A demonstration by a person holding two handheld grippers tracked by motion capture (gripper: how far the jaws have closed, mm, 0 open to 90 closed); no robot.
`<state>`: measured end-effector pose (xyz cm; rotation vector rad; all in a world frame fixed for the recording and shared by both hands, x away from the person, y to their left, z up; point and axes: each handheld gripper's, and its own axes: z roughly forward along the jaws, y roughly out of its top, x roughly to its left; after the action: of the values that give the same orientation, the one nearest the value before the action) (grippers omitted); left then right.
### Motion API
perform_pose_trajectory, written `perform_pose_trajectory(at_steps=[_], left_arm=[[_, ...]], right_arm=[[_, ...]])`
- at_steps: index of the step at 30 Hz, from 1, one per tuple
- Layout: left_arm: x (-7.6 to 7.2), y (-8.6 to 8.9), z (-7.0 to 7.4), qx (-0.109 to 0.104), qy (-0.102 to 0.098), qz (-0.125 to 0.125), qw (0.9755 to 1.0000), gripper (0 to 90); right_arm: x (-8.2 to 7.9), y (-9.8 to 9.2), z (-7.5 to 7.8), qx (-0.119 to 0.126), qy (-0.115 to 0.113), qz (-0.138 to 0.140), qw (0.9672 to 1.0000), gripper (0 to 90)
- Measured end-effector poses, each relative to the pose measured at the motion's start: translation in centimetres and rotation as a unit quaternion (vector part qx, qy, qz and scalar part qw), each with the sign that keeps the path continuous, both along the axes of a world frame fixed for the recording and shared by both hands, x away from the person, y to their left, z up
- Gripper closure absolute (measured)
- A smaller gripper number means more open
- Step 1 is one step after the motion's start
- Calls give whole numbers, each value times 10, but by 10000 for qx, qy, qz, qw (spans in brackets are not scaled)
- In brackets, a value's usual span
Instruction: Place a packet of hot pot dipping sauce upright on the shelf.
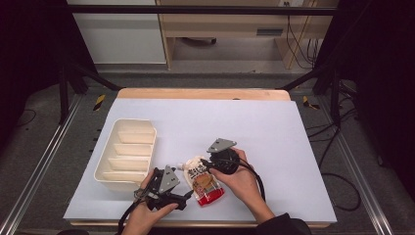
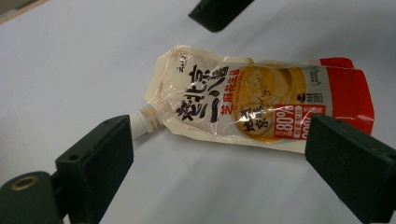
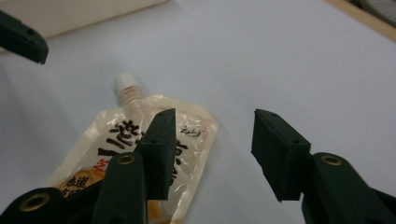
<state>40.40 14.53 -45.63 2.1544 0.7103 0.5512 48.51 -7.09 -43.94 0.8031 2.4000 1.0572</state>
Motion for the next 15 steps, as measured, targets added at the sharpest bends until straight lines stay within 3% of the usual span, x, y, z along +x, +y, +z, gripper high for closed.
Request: perform_pose_trajectory(at_steps=[5, 8, 12, 15], left_arm=[[-2, 1, 2, -43, -44, 8, 10000, 85], [-1, 4, 4, -147, -49, 60, 9999, 88], [2, 9, 8, -209, -65, 97, 9997, 89], [3, 13, 8, -304, 31, 111, 9995, 89]], right_arm=[[8, 11, -10, -161, 96, -23, 9998, 460], [17, 17, -17, -253, 295, 100, 9992, 435], [26, 22, -22, -249, 383, 253, 9986, 417], [31, 26, -24, -335, 411, 159, 9985, 416]])
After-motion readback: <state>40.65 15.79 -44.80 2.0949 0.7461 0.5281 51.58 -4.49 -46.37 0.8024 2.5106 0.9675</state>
